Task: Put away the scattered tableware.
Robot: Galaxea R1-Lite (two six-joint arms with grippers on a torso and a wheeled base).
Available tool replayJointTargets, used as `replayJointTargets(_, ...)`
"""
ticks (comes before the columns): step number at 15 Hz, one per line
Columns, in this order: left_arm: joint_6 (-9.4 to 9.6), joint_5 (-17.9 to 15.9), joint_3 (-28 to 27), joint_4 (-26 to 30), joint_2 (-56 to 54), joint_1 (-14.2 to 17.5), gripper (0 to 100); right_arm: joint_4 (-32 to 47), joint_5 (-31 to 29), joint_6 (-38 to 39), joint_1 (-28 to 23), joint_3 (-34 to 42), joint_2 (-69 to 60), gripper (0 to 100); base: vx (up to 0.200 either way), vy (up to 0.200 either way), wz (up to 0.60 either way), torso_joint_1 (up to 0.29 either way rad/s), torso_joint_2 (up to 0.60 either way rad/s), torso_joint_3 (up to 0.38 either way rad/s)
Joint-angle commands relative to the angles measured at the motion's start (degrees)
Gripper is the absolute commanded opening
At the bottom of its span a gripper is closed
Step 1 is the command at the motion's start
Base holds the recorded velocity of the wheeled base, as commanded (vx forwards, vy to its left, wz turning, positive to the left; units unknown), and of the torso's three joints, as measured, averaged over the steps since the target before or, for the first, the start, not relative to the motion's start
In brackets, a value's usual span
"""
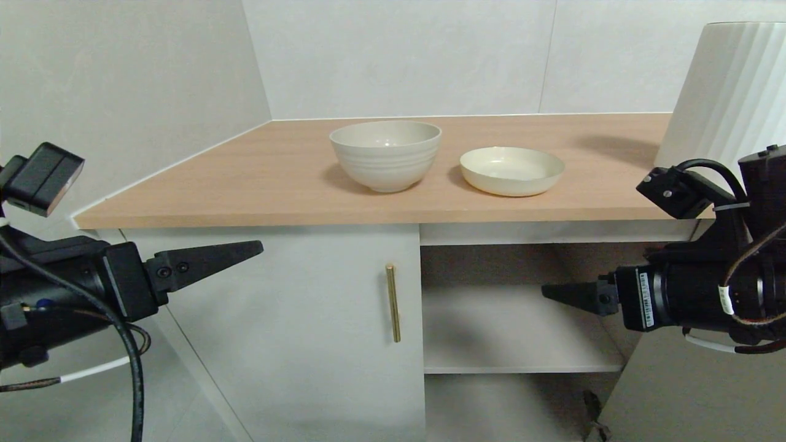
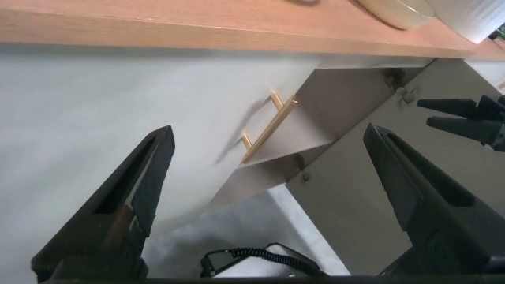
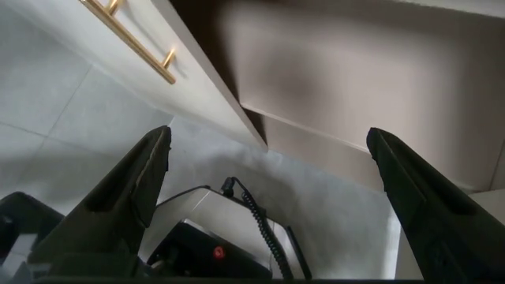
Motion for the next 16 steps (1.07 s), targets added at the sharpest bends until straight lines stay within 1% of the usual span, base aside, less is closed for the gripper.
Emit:
replayJointTargets(1, -0.04, 0.0, 0.0, -0.1, 0.2, 0.0, 100, 0.0, 0.0, 0.0, 0.0, -0.1, 0.7, 100, 0.0, 0.0, 0.0, 0.0, 0.0, 0.0)
replayJointTargets(5, 0.05, -0.1, 0.1, -0.1, -0.1, 0.0, 100, 0.0, -0.1, 0.0, -0.2, -0.2, 0.9, 100, 0.0, 0.0, 0.0, 0.043, -0.21, -0.231)
replayJointTargets(8, 0.05, -0.3, 0.2, -0.1, -0.3, -0.1, 100, 0.0, -0.1, 0.0, -0.2, -0.2, 0.9, 100, 0.0, 0.0, 0.0, 0.175, -0.52, -0.295)
replayJointTargets(10, -0.04, -1.2, 0.3, 0.1, -1.2, -0.1, 100, 0.0, -0.1, 0.0, -0.3, -0.2, 1.1, 100, 0.0, 0.0, 0.0, 0.166, -0.49, -0.283)
replayJointTargets(16, -0.13, -2.6, 0.6, 0.4, -1.1, -0.3, 100, 0.0, -0.1, 0.0, -0.5, -0.2, 2.1, 100, 0.0, 0.0, 0.0, 0.19, -0.47, -0.281)
